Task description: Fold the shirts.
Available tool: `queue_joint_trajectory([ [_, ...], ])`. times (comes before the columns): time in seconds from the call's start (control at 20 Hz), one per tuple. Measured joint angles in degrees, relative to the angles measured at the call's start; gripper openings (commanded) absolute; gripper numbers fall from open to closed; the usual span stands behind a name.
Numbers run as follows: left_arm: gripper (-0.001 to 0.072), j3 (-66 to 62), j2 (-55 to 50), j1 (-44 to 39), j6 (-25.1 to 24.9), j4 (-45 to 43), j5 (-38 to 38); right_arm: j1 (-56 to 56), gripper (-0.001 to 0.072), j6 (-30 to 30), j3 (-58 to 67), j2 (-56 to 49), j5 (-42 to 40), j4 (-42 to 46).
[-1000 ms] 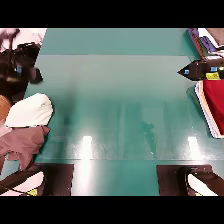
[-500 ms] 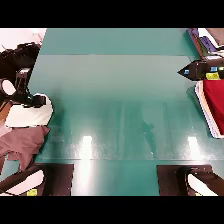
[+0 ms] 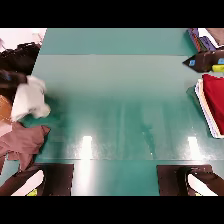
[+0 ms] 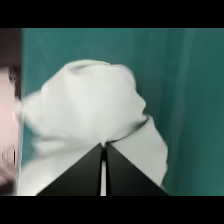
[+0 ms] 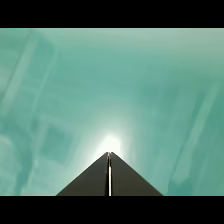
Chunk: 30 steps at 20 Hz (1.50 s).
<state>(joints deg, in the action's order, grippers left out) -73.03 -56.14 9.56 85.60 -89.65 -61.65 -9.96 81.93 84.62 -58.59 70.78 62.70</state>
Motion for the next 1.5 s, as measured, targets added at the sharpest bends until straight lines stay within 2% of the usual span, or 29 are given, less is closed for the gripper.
queue_joint_trajectory([
  [0.15,0.0020,-12.1,4.5,-3.0,-0.2,2.7,-3.7,0.0,0.0021,0.0,5.5,0.0,-0.8,0.0],
  [0.3,0.0019,-21.7,6.3,-10.5,-0.4,3.9,-7.1,0.0,0.0021,0.0,9.9,0.0,-1.3,0.2],
  [0.55,0.0020,-26.8,3.7,-27.7,-0.2,4.6,-8.5,0.0,0.0021,0.0,12.9,0.0,-1.6,0.3],
  [0.75,0.0024,-27.7,-5.2,-44.2,-0.1,4.7,-9.3,0.0,0.0021,0.0,13.4,0.0,-1.3,0.3],
  [0.8,0.0088,-27.8,-7.8,-47.7,-0.2,4.7,-9.5,0.0,0.0021,0.0,13.5,0.0,-1.2,0.3],
  [0.85,0.0382,-27.9,-10.7,-51.1,-0.9,4.9,-9.3,0.0,0.0021,0.0,13.5,0.0,-1.2,0.3],
  [0.9,0.0517,-27.9,-13.3,-53.7,-1.5,5.0,-8.7,0.0,0.0021,0.0,13.5,0.0,-1.0,0.3],
  [1.0,0.0500,-28.0,-17.6,-57.0,-2.8,5.1,-8.7,0.0,0.0021,0.0,13.6,0.0,-0.5,0.3],
  [1.2,0.0499,-28.2,-20.2,-54.5,-3.8,1.8,-10.9,0.0,0.0021,0.0,13.6,0.0,1.5,0.4],
  [1.35,0.0499,-27.1,-20.2,-45.9,-2.7,-0.1,-17.4,0.0,0.0021,0.0,13.5,0.0,2.2,0.4],
  [1.5,0.0500,-19.9,-17.8,-36.8,-1.6,0.3,-20.6,0.0,0.0021,0.0,13.6,0.0,2.7,0.4],
])
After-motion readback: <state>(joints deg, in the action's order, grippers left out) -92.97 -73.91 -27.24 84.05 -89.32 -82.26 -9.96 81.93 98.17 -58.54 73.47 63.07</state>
